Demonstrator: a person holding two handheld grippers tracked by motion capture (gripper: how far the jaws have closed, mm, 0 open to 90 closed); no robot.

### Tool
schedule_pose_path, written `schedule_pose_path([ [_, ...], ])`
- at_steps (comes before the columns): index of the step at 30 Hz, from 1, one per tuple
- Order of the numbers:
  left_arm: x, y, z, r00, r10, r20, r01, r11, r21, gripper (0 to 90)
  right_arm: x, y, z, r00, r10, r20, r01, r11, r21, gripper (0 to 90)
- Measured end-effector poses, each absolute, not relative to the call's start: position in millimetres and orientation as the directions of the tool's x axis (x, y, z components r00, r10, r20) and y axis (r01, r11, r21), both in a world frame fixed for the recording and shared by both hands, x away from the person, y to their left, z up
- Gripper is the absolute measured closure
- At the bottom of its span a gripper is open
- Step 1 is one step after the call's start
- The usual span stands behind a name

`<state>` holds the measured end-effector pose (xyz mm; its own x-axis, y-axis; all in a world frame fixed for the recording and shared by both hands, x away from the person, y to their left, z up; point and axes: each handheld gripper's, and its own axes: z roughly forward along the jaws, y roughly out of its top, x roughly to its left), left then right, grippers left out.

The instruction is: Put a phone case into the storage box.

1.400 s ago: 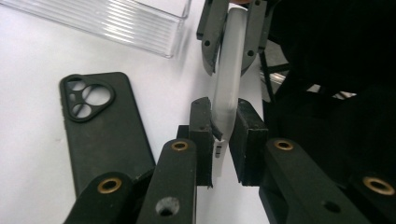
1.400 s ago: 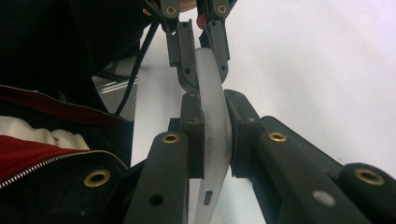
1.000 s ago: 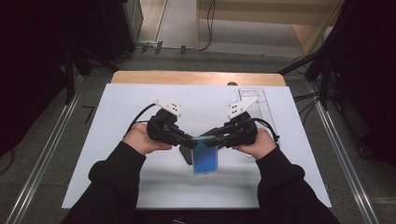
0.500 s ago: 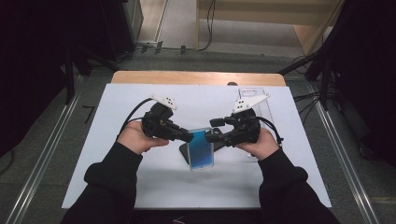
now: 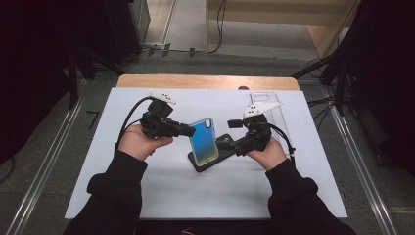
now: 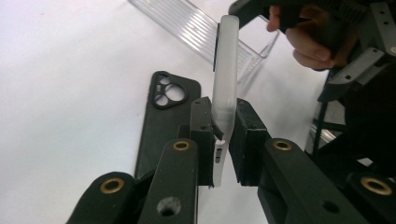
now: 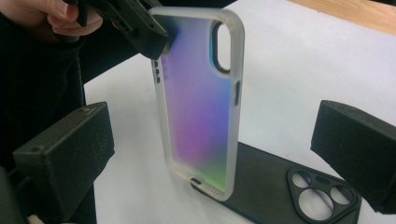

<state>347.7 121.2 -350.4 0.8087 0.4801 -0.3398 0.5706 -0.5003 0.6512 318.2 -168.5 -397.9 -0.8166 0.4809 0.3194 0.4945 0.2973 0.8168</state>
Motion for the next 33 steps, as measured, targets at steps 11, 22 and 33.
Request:
schedule_pose_path([
  [11, 347.5, 122.3, -346.4, 0.743, 0.592, -0.313, 0.624, -0.444, 0.643, 80.9, 311.7, -150.9, -406.7, -0.749, 0.593, 0.297, 0.519, 0.245, 0.819, 0.0],
  [22, 344.7, 114.0, -347.8, 0.707, 0.633, -0.315, 0.657, -0.424, 0.623, 80.9, 300.1, -129.3, -411.7, -0.67, 0.705, 0.232, 0.507, 0.207, 0.837, 0.0],
  [33, 343.4, 106.1, -352.6, 0.695, 0.635, -0.337, 0.675, -0.415, 0.61, 81.0, 294.0, -111.6, -417.8, -0.632, 0.747, 0.206, 0.502, 0.193, 0.843, 0.0],
])
